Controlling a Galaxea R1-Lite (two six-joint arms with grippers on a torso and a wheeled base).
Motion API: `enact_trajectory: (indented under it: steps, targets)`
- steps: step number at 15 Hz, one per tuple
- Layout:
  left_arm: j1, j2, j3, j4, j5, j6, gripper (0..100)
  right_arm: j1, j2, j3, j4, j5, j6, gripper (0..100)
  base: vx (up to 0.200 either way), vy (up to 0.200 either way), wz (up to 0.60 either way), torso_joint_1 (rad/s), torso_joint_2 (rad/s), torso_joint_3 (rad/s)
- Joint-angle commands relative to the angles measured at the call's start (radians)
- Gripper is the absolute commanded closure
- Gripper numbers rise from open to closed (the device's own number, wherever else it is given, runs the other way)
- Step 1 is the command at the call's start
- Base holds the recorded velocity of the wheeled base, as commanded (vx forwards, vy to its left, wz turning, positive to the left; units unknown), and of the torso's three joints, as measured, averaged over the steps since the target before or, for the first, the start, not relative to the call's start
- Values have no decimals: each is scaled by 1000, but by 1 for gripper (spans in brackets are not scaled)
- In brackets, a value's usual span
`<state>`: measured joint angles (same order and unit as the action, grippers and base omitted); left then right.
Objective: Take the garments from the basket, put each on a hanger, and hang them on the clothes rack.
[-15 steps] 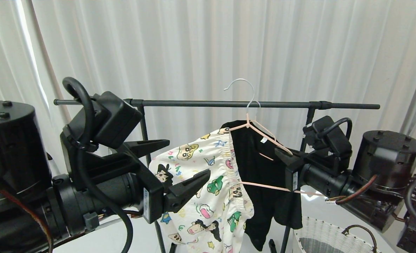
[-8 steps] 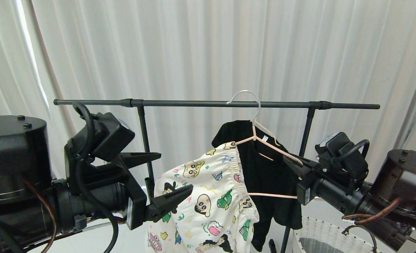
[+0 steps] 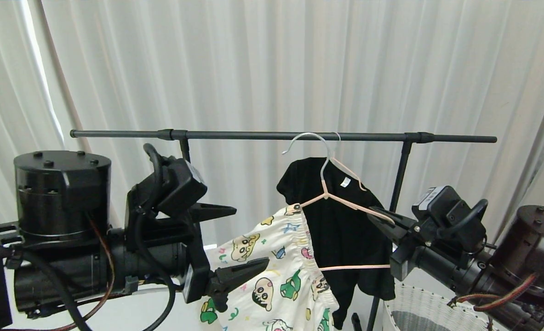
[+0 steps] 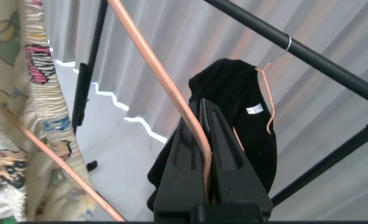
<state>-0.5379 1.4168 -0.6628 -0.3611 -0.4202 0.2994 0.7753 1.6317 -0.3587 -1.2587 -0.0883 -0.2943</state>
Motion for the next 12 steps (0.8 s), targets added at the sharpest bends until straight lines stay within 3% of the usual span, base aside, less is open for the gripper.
enact_trajectory:
  steps: [1,3,7,8,12]
  targets:
    - [12,76,-18,1,-22,50,0,13,-3,6,-14,-1,-8,100,0,0,0,0,0,0]
    - [19,108,-5,1,-81,99,0,22,-4,7,-19,-1,-22,100,0,0,0,0,0,0]
    - [22,189,-63,1,-89,121,0,50,-23,32,-27,-2,-29,100,0,0,0,0,0,0]
    - [19,195,-64,1,-89,126,100,51,-24,32,-28,-2,-29,100,0,0,0,0,0,0]
    - [21,209,-58,1,-89,170,100,51,-24,30,-28,-2,-29,100,0,0,0,0,0,0]
